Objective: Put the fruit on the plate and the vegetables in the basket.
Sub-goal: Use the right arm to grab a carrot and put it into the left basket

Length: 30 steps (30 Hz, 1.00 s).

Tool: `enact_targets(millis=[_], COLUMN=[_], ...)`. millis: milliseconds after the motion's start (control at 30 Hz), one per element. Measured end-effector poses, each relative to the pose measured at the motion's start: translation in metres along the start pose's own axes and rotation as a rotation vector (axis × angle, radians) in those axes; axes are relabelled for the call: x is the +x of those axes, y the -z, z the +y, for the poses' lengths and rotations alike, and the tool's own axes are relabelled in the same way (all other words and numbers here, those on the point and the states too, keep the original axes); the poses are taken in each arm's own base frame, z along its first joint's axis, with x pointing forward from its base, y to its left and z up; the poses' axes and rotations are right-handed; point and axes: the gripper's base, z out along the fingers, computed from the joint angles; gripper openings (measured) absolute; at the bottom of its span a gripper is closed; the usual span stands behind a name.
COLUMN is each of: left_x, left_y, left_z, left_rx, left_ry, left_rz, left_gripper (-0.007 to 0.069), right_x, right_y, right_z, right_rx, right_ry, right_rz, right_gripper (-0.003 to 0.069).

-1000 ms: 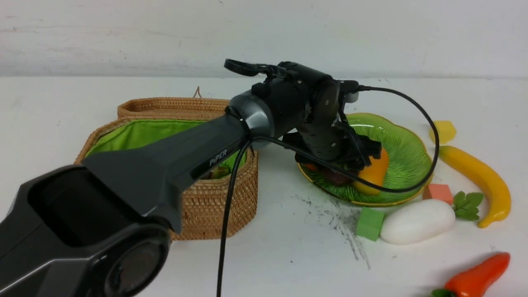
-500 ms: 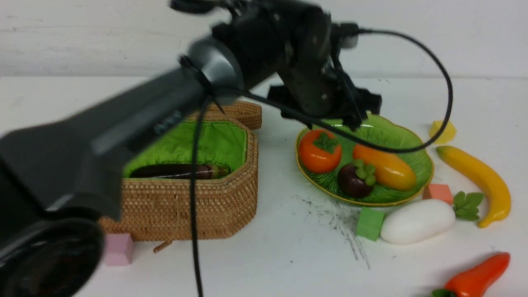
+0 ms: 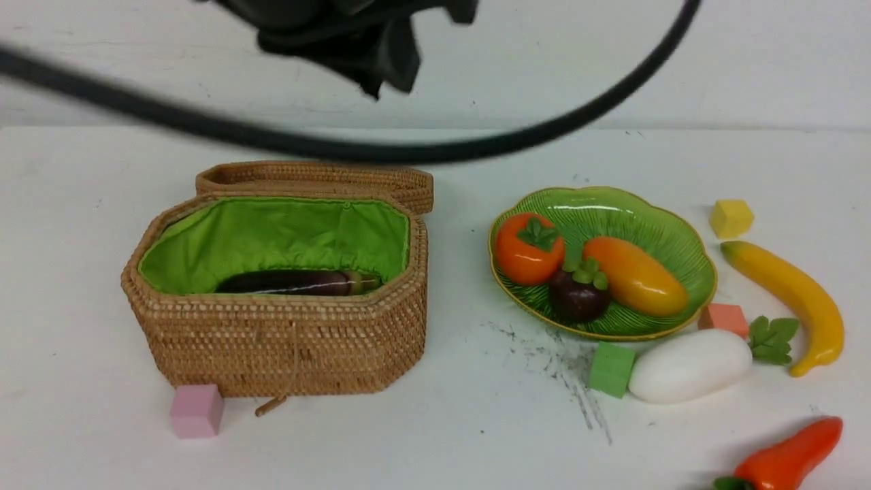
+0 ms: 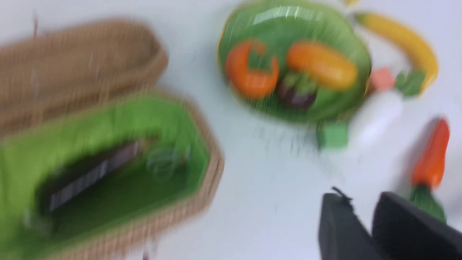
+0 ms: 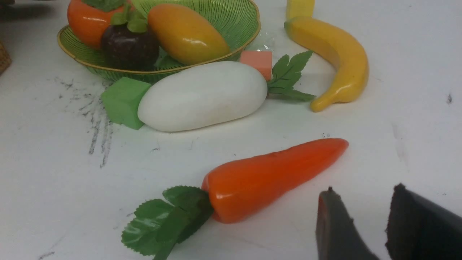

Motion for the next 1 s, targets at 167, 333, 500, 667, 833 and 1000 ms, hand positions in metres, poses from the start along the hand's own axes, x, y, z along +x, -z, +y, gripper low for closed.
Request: enact_targets(millis=[167,333,500,667,833,1000], left_x=[0.080,0.159,0.221,0.254,0.257,0.251], left_y=[0.005,-0.003,-0.011,-0.017,-0.018,-0.018], left_z=[0.020,0.028,0.042,0.052,0.053,0.055], left_rx=[-0.027,0.091,0.174,0.192,0.195,0.182], left_ry=[0.108,0.220,0.284,0.297,0.298,0.267], left_rz=[0.166,0.257,0.145,0.072,0.060,-0.012], left_gripper=[-0.0013,-0.0013,-0.0013,-0.0013,-0.0013,-0.0013], right_x=[0.000,0.000,0.000,0.000,0.000,0.000], right_y=[0.000,0.000,0.000,0.000,0.000,0.000], right_z=[0.000,0.000,0.000,0.000,0.000,0.000], right_rx=[0.000,0.000,0.000,0.000,0.000,0.000], right_ry=[0.000,0.000,0.000,0.000,0.000,0.000], right_rz=[0.000,0.000,0.000,0.000,0.000,0.000], right_gripper=[0.0245,0.0245,0.0245,0.0245,0.0245,0.0245])
